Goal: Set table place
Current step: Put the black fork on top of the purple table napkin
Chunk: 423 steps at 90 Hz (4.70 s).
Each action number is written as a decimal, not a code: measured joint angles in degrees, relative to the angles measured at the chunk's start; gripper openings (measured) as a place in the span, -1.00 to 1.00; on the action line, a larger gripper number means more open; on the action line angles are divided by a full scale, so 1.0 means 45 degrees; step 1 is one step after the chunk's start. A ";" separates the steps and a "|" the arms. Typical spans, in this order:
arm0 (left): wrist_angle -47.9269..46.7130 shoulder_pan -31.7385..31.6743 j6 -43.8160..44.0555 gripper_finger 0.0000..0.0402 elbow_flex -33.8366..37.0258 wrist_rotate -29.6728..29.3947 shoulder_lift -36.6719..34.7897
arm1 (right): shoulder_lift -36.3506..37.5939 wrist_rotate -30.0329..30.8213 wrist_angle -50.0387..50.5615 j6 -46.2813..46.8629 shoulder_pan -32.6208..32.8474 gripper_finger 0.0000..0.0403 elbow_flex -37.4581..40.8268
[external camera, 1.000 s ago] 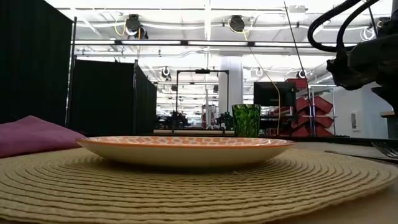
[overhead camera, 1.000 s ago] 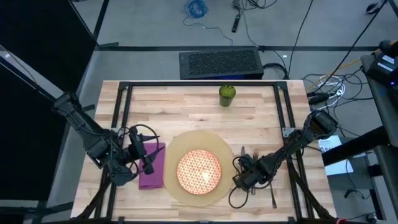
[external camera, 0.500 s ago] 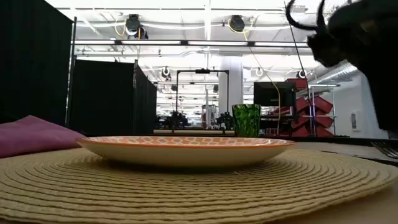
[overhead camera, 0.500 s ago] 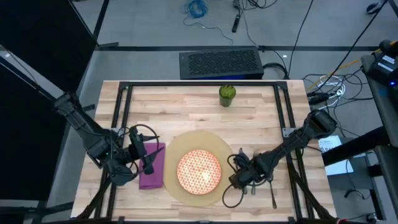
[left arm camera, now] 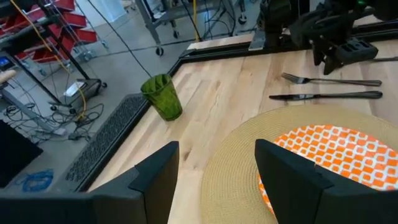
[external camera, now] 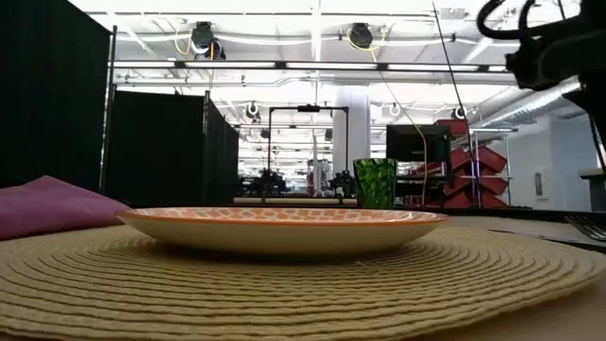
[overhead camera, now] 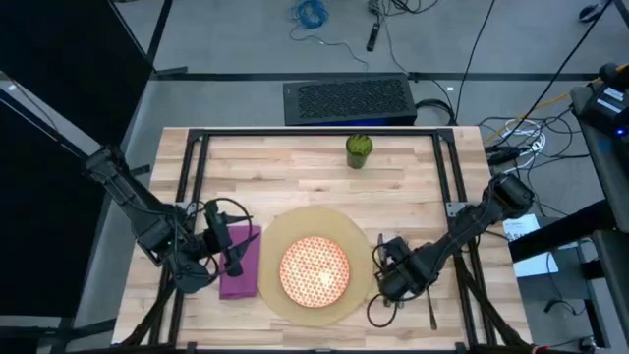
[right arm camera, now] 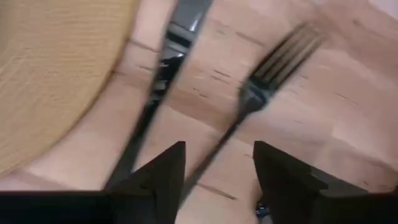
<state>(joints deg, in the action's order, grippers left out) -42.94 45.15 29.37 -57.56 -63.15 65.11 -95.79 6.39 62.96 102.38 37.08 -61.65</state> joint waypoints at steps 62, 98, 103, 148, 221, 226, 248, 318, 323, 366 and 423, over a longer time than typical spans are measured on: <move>-0.0005 0.0175 -0.0043 -0.01 0.0000 0.0099 -0.0103 | 0.0005 0.0242 -0.3529 0.1774 0.0369 -0.12 0.1859; -0.0002 0.0175 -0.0039 -0.01 0.0000 0.0101 -0.0103 | -0.0008 -0.0175 -0.3970 0.2235 0.0697 -0.16 0.2104; 0.0000 0.0175 -0.0035 -0.01 0.0000 0.0101 -0.0103 | -0.0010 -0.0172 -0.3969 0.2352 0.0752 -0.16 0.2107; 0.0000 0.0175 -0.0031 -0.01 0.0000 0.0155 -0.0108 | -0.0277 -0.0117 -0.4062 0.2336 0.0869 -0.50 0.2079; 0.0855 0.0056 0.0062 -0.01 0.0000 -0.0195 -0.0091 | 0.2767 0.3317 -0.3734 -0.2647 -0.0637 -1.00 0.1292; 0.0909 -0.0087 0.0067 -0.01 0.0000 -0.0288 -0.0036 | 0.3037 0.3977 -0.4853 -0.3908 -0.1013 -1.00 0.1292; 0.2056 -0.0304 0.0143 -0.01 0.0000 -0.1650 -0.0016 | 0.3448 0.5289 -0.9896 -1.0350 -0.2831 -1.00 0.1278; 0.9273 -0.6415 -0.5388 -0.13 -0.0005 0.8704 0.1246 | 0.2980 0.1664 -1.7618 -1.8048 -0.5258 -1.00 0.1273; 0.9855 -0.6531 -0.5561 -0.13 -0.0005 0.9540 0.1327 | 0.2997 0.1578 -1.7546 -1.8043 -0.5381 -1.00 0.1269; 0.9641 -0.6807 -0.5951 -0.13 -0.0005 0.9641 0.1412 | 0.2997 0.0301 -1.8102 -1.8033 -0.5887 -1.00 0.1273; 1.0345 -0.7004 -0.5985 -0.13 0.0005 0.9981 0.1602 | 0.2610 0.0189 -1.8331 -1.7983 -0.6172 -1.00 0.1273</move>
<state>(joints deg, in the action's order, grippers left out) 3.61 13.63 2.44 -57.54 -18.24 72.32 -84.04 7.25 -19.53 21.46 9.31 -55.92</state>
